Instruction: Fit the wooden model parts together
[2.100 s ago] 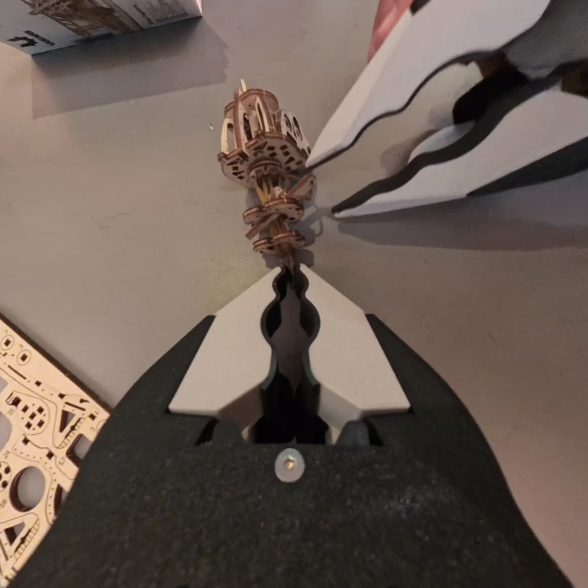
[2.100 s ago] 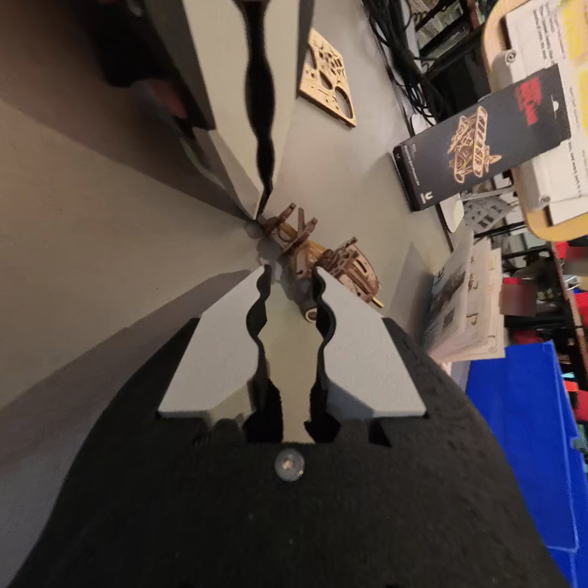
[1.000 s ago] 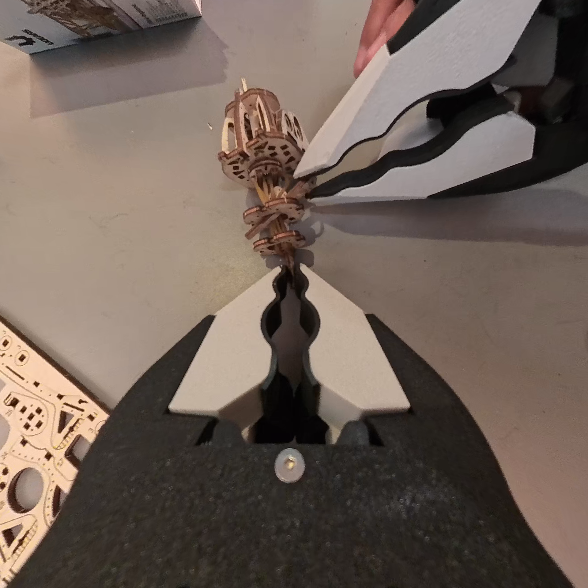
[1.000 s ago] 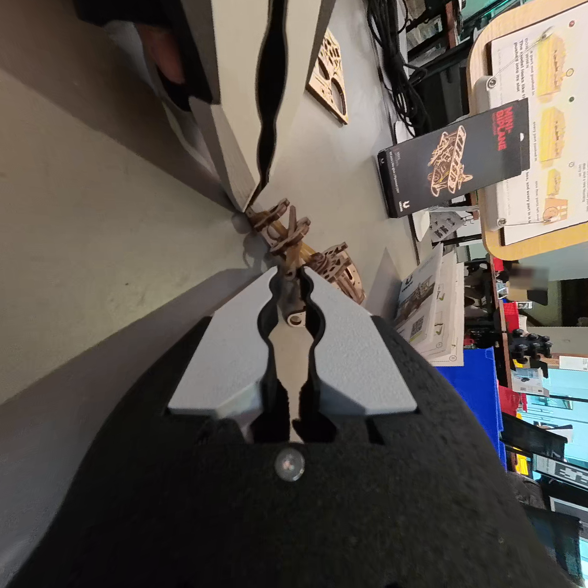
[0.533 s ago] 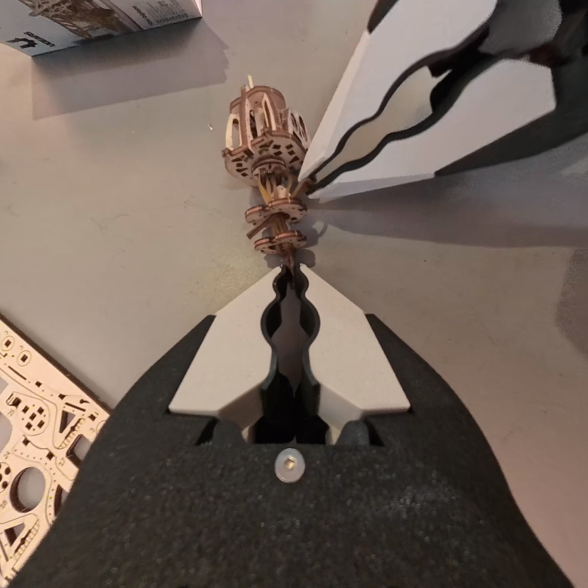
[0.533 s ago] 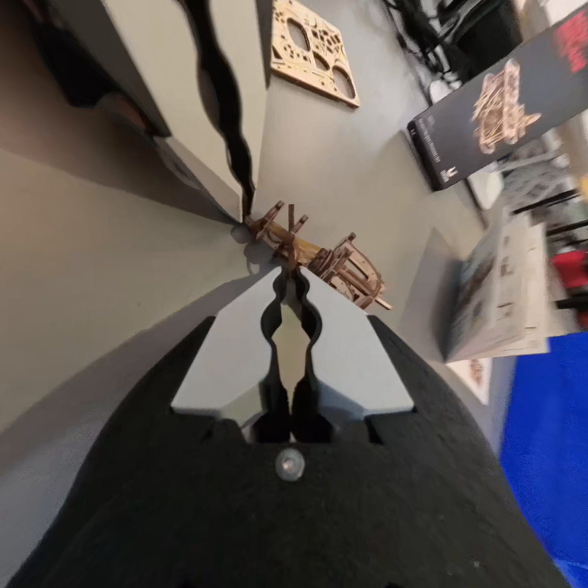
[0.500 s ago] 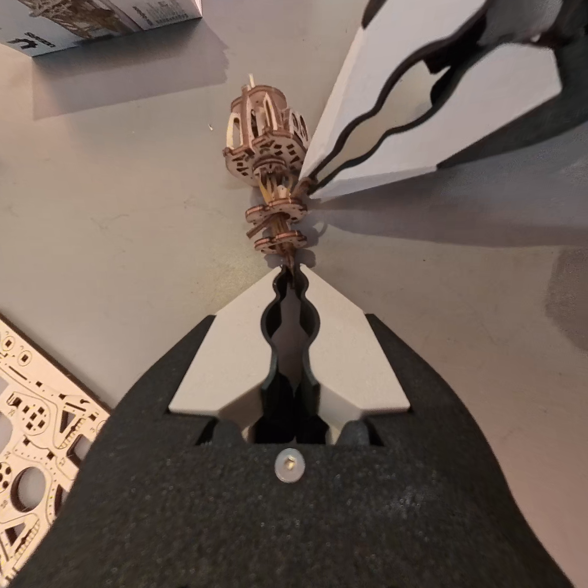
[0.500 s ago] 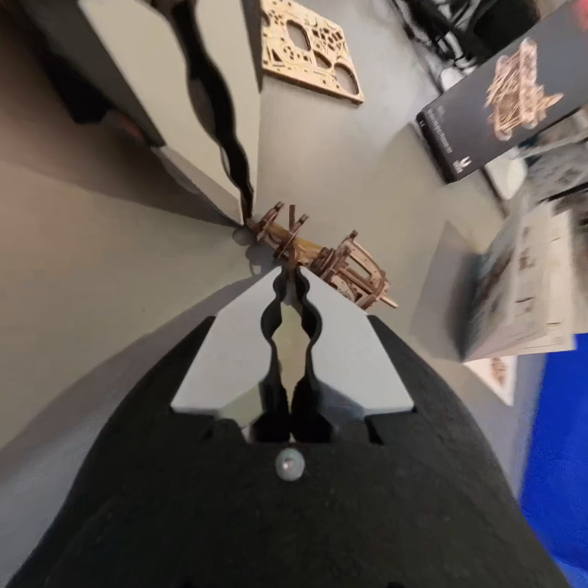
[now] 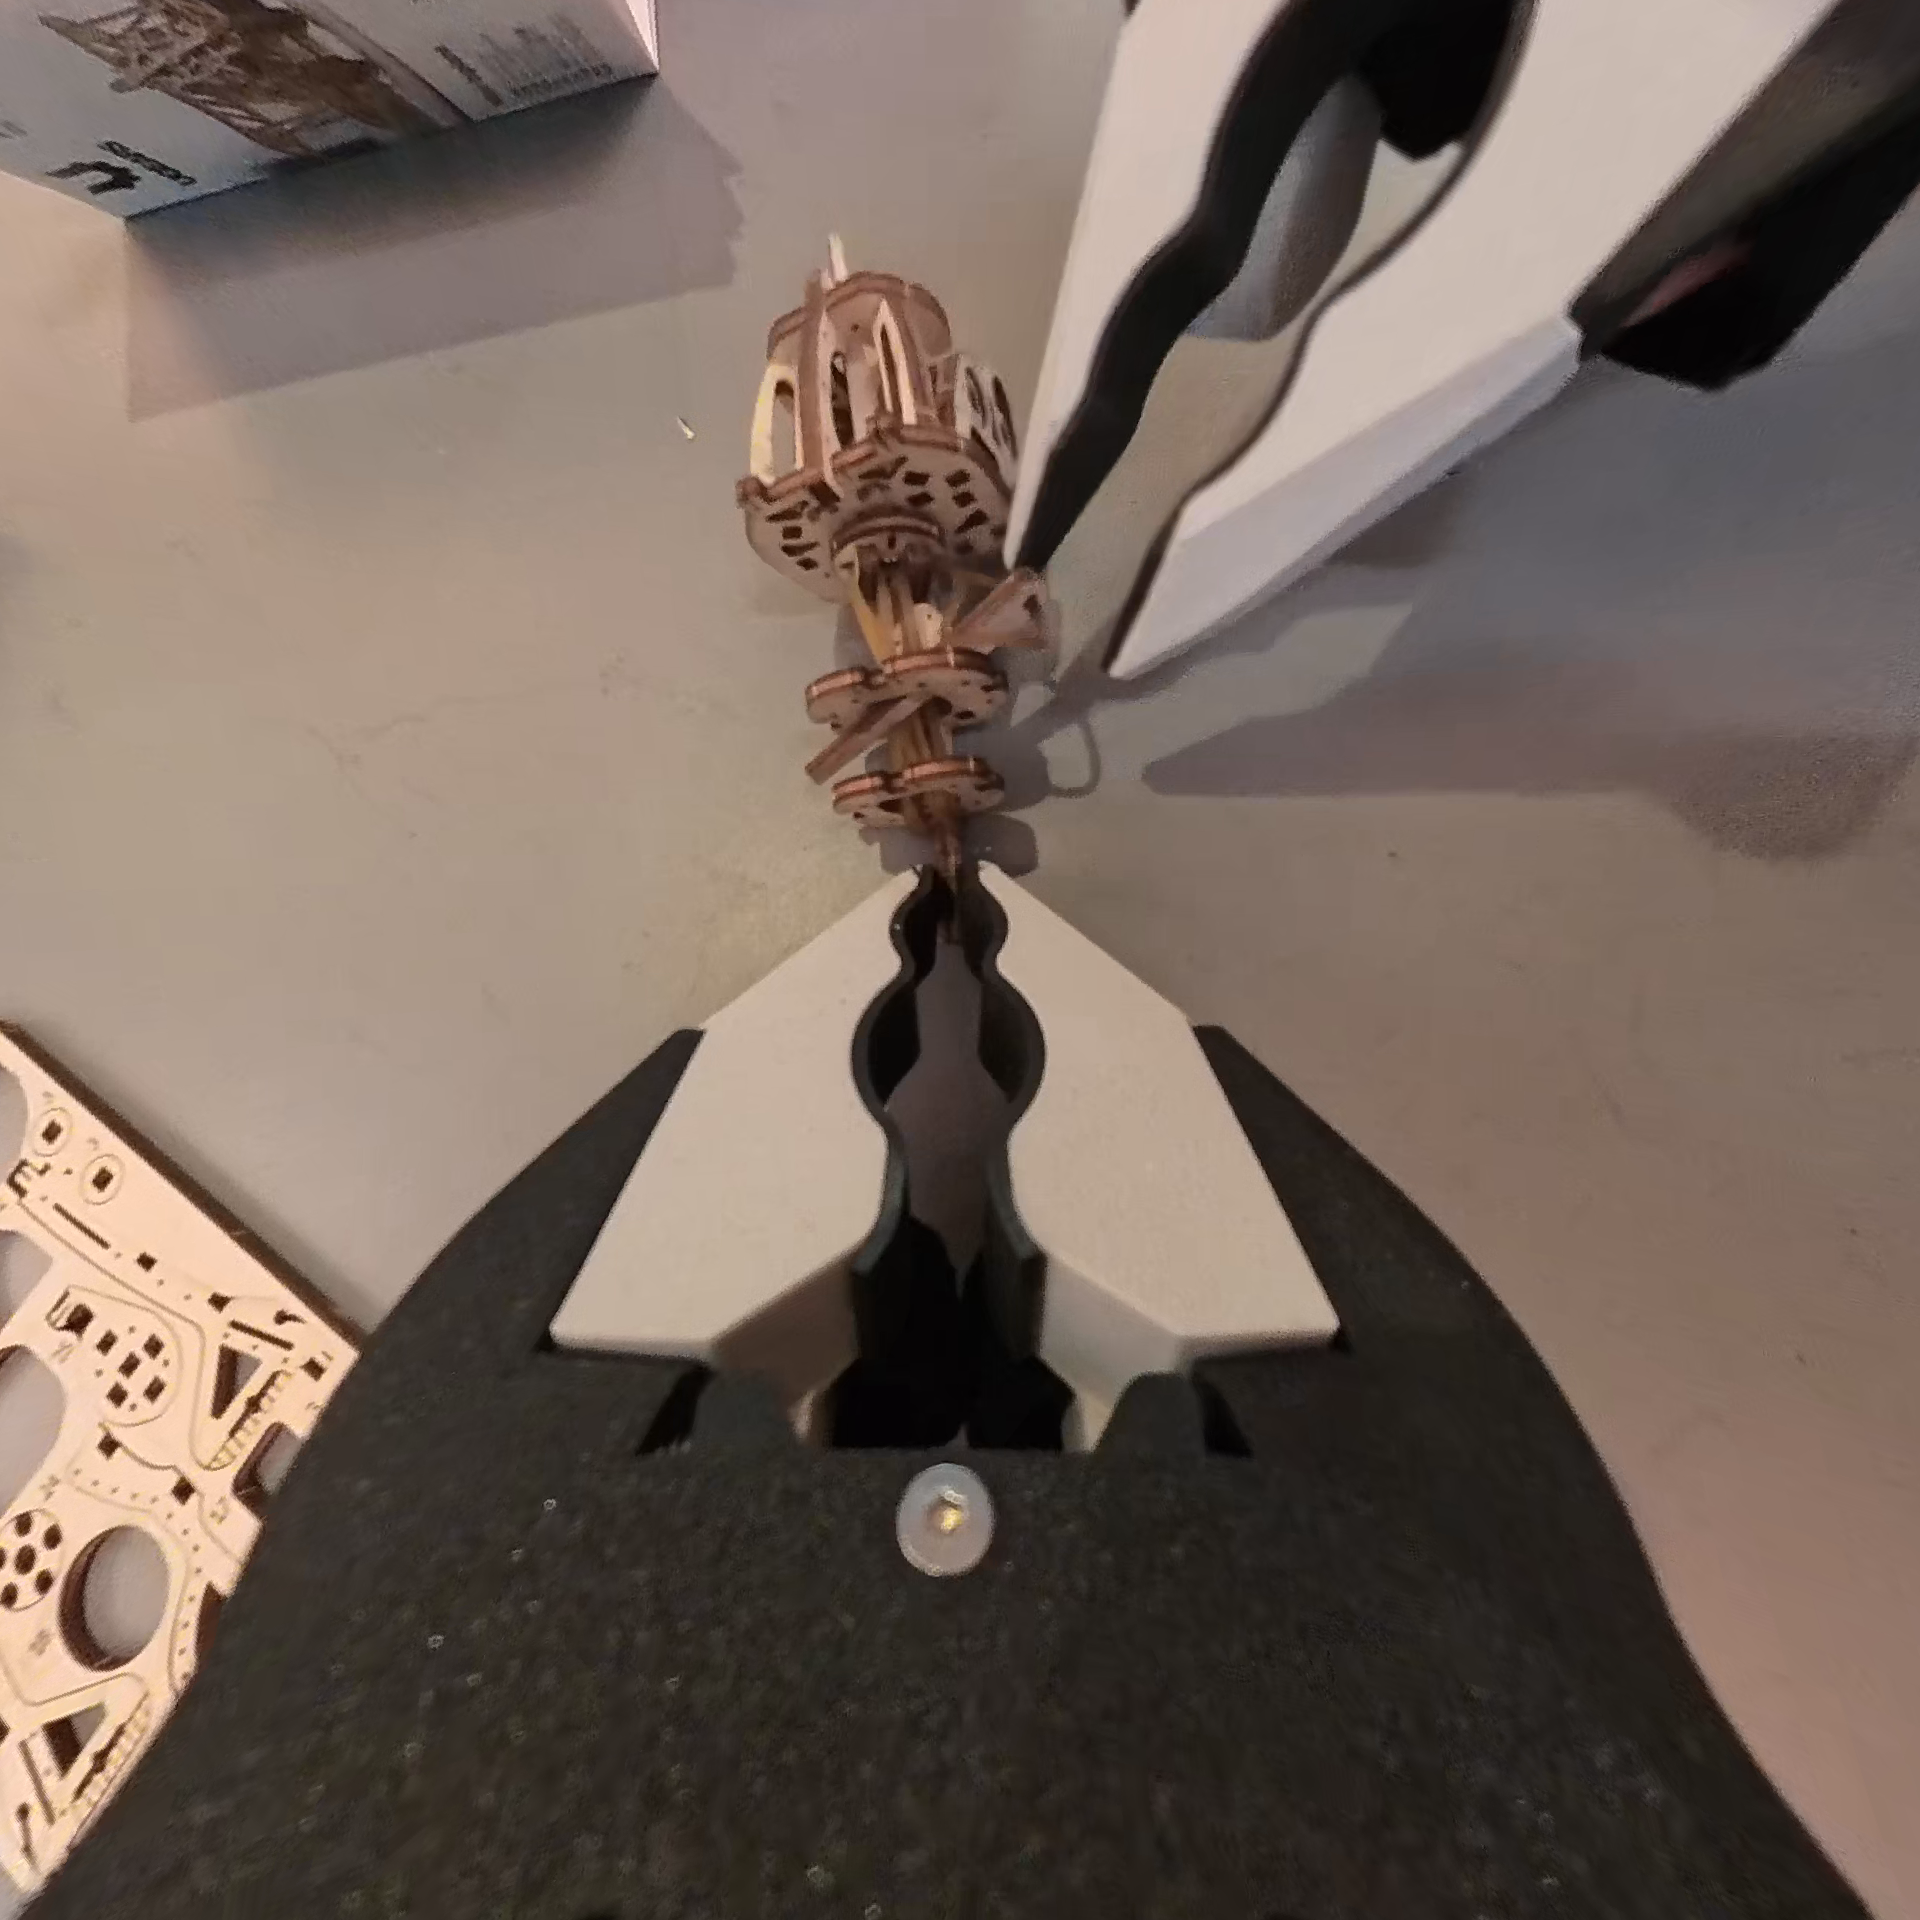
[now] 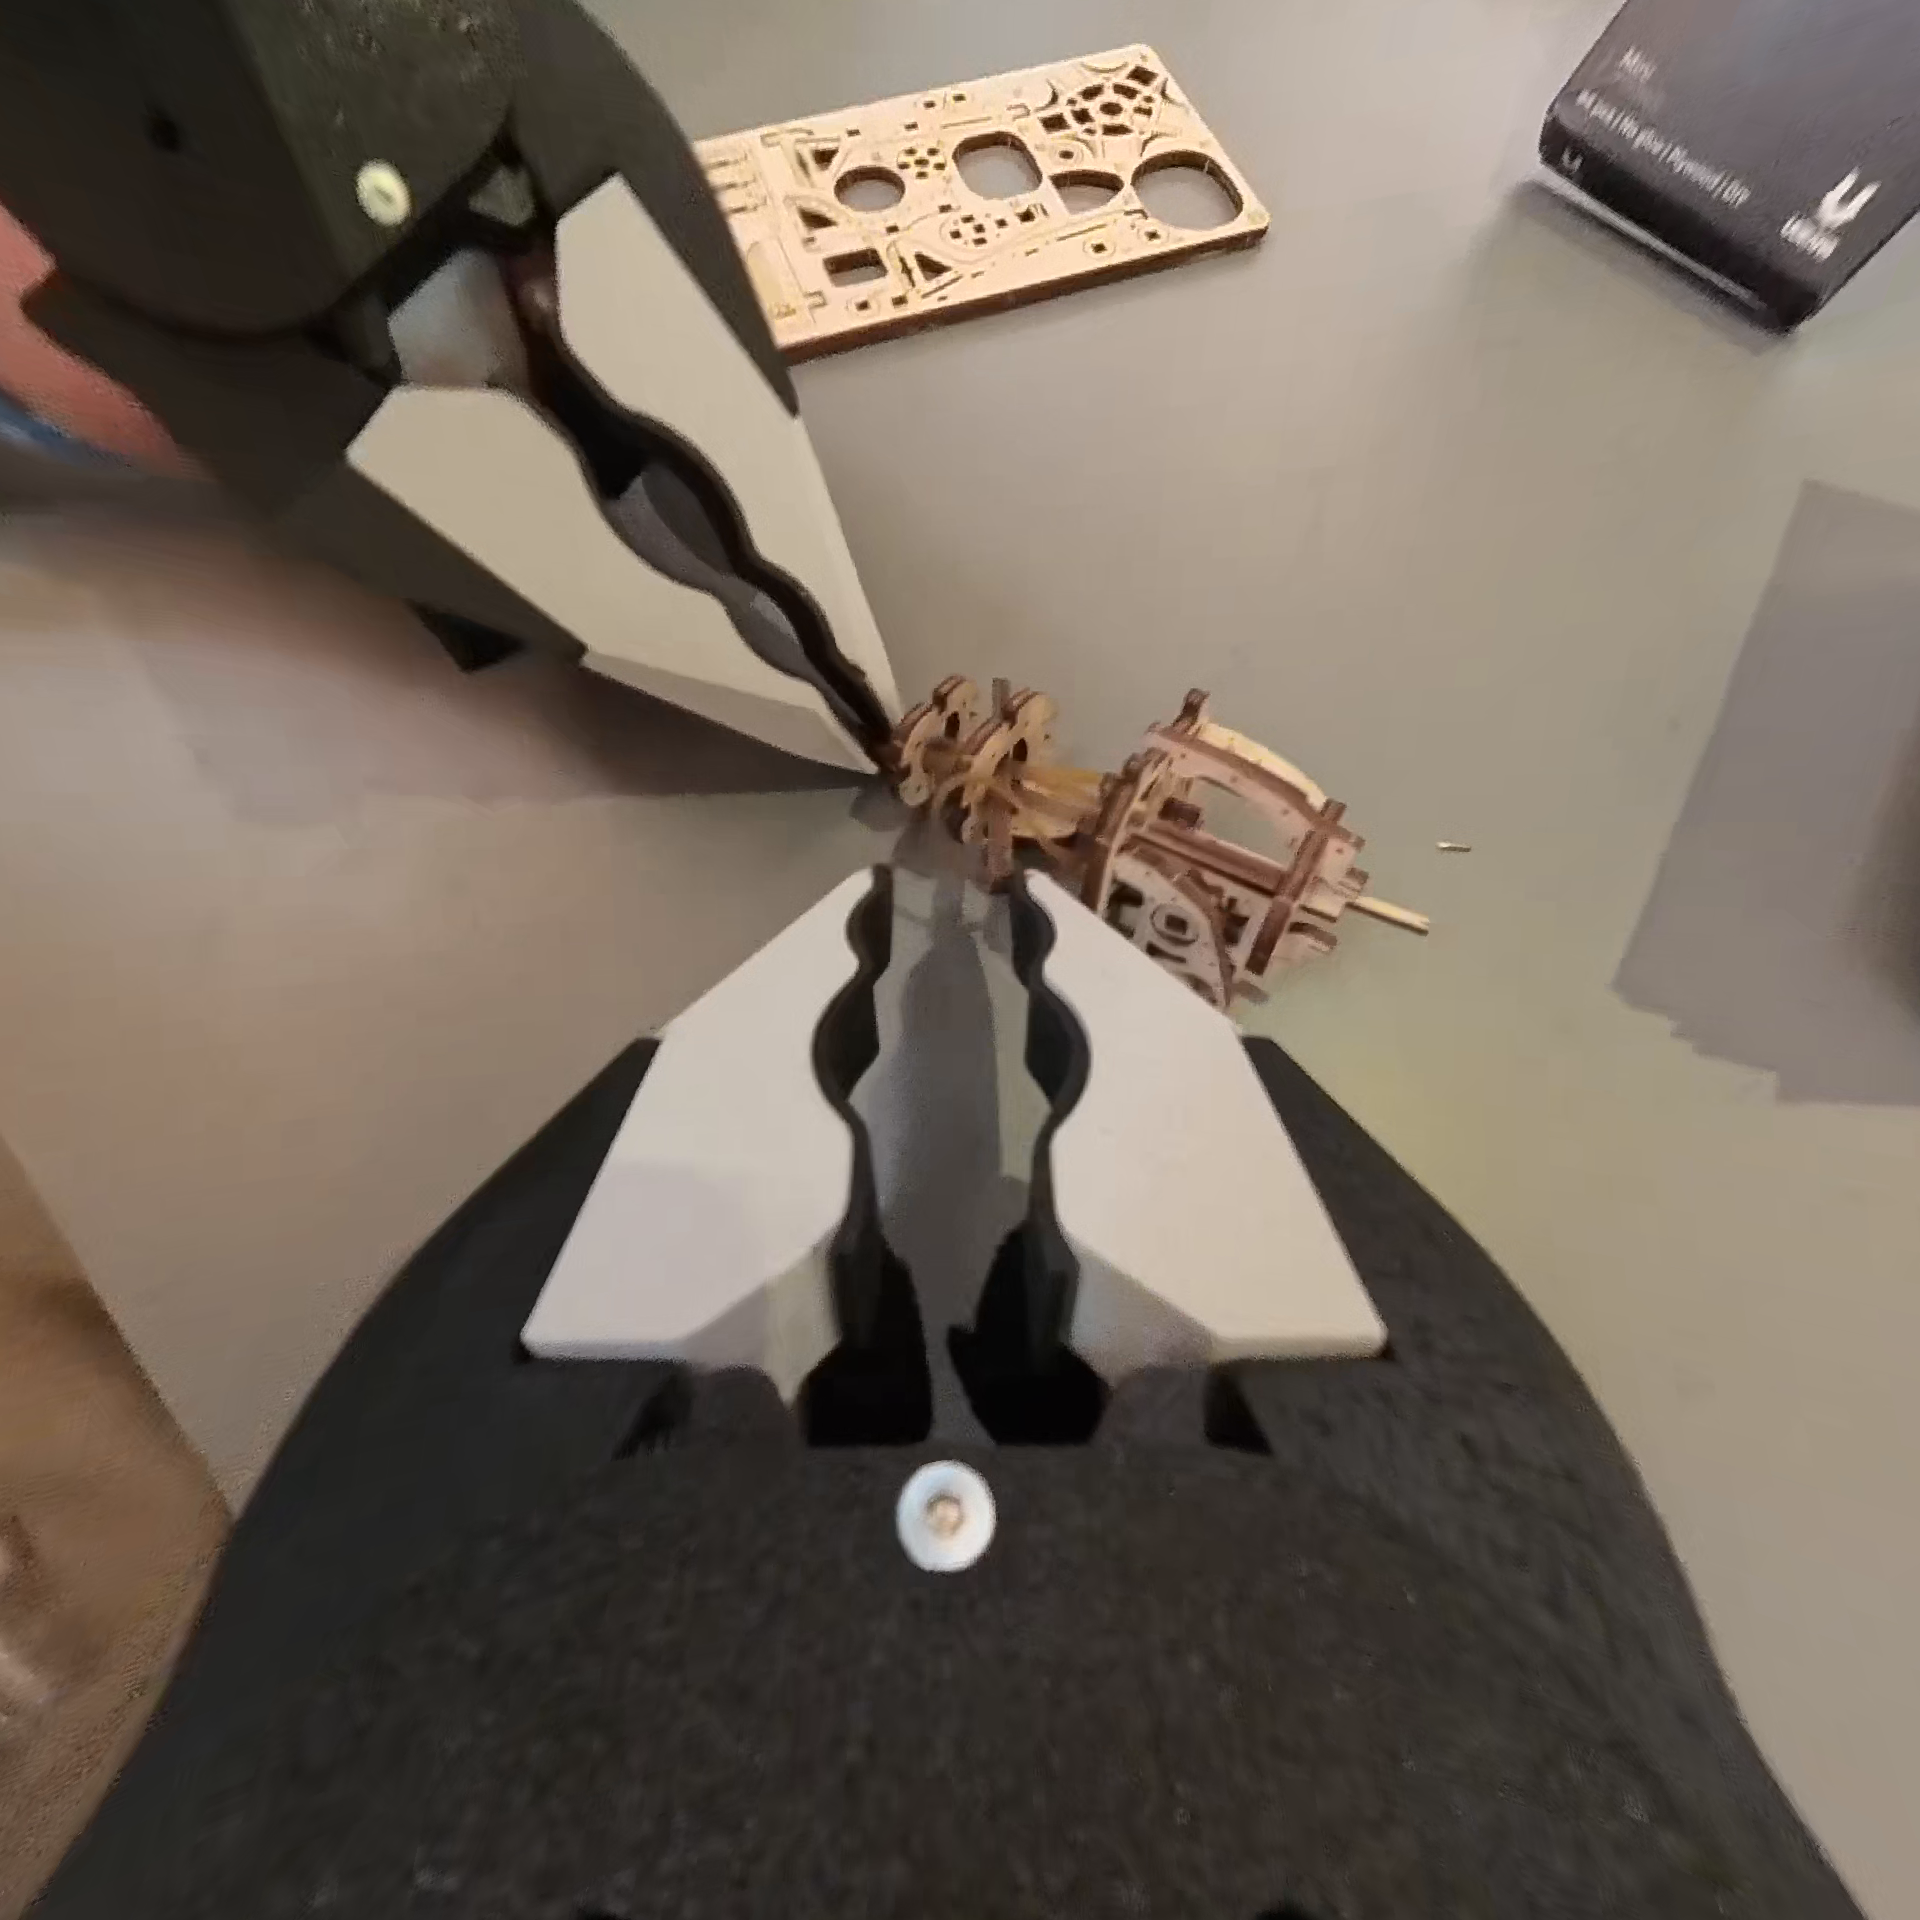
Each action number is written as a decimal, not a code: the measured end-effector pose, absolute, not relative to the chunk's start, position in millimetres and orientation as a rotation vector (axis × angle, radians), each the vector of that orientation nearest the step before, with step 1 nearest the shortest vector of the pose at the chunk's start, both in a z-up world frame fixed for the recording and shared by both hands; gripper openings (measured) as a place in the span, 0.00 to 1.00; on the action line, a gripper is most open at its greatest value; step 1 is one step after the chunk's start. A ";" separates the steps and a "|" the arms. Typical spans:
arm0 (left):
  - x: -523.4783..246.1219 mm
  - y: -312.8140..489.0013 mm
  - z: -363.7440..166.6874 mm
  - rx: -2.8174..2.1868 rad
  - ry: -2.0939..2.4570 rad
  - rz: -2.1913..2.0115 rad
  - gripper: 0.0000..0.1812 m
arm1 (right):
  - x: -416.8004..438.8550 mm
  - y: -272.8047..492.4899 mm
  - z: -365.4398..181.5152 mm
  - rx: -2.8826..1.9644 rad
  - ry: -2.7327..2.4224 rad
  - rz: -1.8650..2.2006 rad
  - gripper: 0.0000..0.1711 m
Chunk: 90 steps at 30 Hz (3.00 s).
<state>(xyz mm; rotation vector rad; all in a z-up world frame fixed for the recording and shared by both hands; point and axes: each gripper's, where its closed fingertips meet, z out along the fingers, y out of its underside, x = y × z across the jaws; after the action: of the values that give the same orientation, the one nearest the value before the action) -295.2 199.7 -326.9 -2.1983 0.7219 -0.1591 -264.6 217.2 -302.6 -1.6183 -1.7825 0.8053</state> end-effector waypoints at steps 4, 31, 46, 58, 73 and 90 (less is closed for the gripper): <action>-295.3 199.6 -326.9 -2.200 0.720 -0.163 0.01 | -259.7 223.4 -300.6 -1.407 -1.793 0.550 0.15; -295.5 199.5 -327.1 -2.203 0.716 -0.173 0.01 | -276.5 231.5 -303.4 -0.385 -1.953 -0.217 0.10; -295.4 199.7 -327.0 -2.204 0.715 -0.176 0.01 | -277.2 231.3 -303.2 -0.437 -1.954 -0.170 0.04; -295.3 199.9 -327.1 -2.204 0.716 -0.174 0.01 | -278.2 231.7 -302.9 -0.475 -1.963 -0.136 0.04; -295.1 200.1 -327.2 -2.199 0.720 -0.163 0.01 | -275.4 232.1 -304.3 -0.842 -2.050 0.155 0.04; -327.2 210.1 -293.1 -2.155 0.557 -0.706 0.05 | -275.2 230.5 -299.4 -0.930 -2.035 0.270 0.04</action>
<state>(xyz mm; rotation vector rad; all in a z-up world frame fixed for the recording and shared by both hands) -327.2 210.1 -293.1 -2.1552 0.5572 -0.7065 -275.2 230.5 -299.4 -0.9303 -2.0346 0.2705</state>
